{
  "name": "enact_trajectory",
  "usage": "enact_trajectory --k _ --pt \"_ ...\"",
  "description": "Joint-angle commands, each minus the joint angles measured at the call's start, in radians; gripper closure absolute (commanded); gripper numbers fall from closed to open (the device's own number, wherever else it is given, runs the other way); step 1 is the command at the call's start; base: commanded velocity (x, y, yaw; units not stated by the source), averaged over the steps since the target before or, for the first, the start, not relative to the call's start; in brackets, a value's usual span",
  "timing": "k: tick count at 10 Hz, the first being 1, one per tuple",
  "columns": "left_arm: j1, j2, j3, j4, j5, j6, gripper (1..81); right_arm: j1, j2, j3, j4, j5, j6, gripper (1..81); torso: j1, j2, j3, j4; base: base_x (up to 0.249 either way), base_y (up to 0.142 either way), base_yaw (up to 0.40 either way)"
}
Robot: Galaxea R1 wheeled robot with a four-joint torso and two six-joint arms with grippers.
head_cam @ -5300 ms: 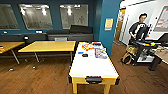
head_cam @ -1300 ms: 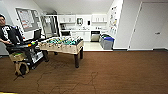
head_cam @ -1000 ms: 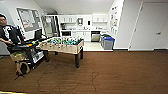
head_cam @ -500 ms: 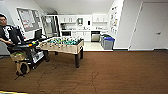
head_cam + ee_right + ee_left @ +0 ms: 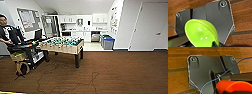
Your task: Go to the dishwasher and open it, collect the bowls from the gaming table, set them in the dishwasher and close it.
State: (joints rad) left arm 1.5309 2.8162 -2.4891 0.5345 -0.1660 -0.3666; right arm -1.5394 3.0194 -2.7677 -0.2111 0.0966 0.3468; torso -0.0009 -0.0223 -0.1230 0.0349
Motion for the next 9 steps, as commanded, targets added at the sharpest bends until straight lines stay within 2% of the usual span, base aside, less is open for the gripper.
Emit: enact_trajectory --k 1,9 --pt "-0.034 -0.015 0.006 0.01 0.033 0.003 81.1 0.038 -0.001 0.001 -0.016 -0.049 -0.005 81.1 0.001 0.0 0.0 0.0 0.079 0.0 0.0" --pt "-0.03 -0.007 0.006 0.01 0.033 0.003 81.1 0.037 0.0 0.001 -0.021 -0.049 -0.005 81.1 0.001 0.0 0.0 0.0 0.096 0.0 0.0"
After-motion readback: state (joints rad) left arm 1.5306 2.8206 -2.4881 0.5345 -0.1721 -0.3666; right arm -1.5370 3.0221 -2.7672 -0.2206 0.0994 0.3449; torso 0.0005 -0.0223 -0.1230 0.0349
